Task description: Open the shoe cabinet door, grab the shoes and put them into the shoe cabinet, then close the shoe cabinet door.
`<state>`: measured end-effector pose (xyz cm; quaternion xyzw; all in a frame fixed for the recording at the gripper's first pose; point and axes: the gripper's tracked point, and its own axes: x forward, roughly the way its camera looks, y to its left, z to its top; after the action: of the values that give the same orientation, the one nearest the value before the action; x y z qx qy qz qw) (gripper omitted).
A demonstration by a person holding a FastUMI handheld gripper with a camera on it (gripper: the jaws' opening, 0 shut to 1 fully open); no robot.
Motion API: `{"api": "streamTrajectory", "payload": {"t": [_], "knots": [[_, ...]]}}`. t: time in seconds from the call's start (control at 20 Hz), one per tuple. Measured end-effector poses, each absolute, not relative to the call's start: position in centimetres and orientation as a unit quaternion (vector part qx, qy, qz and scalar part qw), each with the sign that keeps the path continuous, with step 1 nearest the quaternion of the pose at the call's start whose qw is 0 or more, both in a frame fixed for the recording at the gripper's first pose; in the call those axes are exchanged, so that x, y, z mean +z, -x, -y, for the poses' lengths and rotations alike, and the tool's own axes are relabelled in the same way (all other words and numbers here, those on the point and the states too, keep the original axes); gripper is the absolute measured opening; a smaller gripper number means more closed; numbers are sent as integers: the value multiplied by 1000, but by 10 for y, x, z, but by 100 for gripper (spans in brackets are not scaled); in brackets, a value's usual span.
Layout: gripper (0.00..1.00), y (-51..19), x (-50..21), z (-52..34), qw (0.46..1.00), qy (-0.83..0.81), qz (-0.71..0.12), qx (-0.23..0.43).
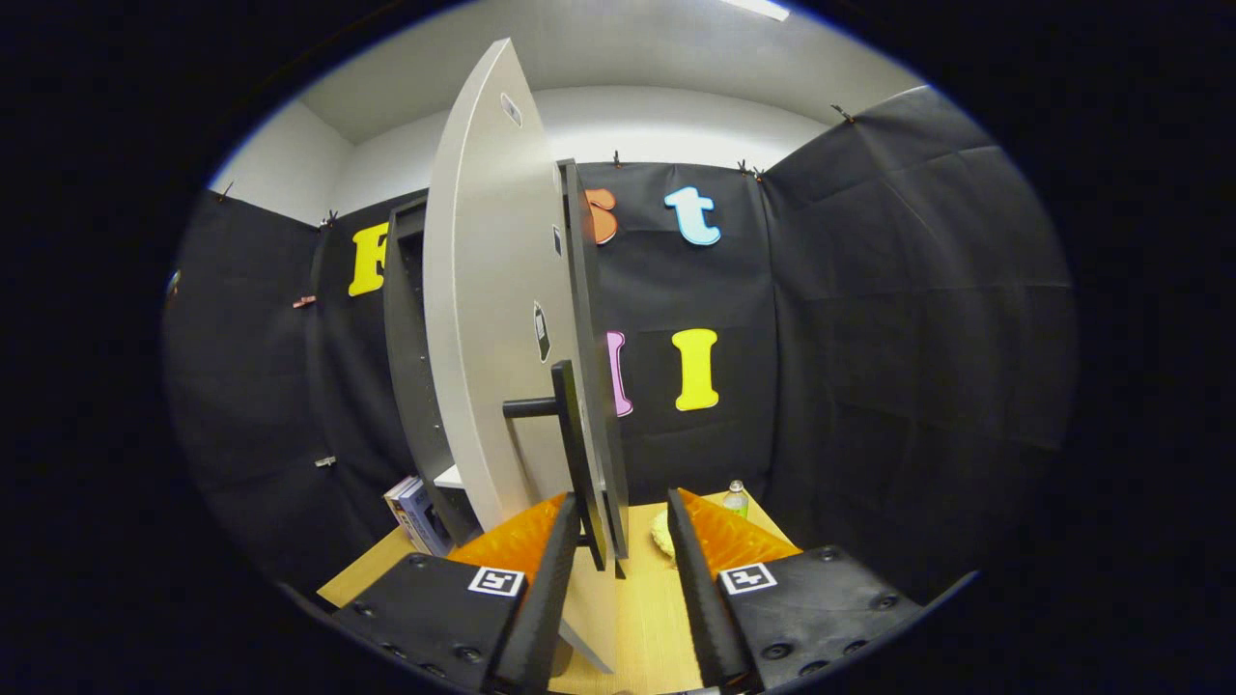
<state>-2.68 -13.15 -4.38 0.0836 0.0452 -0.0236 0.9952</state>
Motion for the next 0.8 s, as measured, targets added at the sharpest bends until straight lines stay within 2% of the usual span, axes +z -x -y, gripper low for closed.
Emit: {"api": "streamTrajectory", "payload": {"t": [0.1, 0.15, 0.3, 0.55, 0.8], "knots": [[69, 38, -41, 133, 997, -57, -29, -34], [74, 45, -40, 125, 998, -51, -26, -27], [98, 63, -28, 96, 999, -49, -11, 2], [98, 66, -59, 24, 994, -66, -58, 60], [99, 59, -150, -34, 972, -94, -191, 102]]}}
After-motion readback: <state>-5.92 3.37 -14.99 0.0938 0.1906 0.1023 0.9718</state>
